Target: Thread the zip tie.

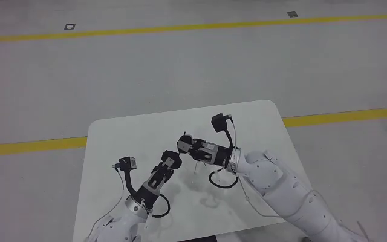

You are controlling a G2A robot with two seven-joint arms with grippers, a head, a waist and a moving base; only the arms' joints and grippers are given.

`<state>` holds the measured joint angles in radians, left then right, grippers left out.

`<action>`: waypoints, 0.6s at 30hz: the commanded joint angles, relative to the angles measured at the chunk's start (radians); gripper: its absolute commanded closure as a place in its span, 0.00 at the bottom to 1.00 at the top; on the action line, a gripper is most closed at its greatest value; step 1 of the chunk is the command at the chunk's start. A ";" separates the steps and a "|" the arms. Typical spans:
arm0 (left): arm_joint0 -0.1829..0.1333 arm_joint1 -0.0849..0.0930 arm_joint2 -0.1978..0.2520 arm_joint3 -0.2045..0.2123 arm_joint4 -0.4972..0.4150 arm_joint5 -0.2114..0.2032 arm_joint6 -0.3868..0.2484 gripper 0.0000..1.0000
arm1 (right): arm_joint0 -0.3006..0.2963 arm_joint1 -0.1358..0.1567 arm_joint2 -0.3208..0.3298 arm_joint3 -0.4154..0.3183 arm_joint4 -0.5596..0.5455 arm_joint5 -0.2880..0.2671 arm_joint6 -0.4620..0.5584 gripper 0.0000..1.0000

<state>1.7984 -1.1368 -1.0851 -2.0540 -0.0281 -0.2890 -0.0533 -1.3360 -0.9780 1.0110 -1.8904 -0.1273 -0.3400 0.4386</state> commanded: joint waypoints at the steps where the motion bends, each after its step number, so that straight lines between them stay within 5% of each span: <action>1: 0.000 0.000 0.001 0.000 0.000 0.000 0.000 1.00 | -0.001 0.002 0.000 -0.002 -0.001 0.000 0.000 1.00; 18: 0.004 0.002 -0.003 -0.003 0.033 0.025 0.002 1.00 | -0.016 0.014 0.013 -0.004 -0.031 0.000 -0.056 1.00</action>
<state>1.8022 -1.1349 -1.0883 -2.0566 0.0049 -0.2638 -0.0508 -1.3523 -0.9640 1.0236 -1.8940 -0.1582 -0.3400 0.3820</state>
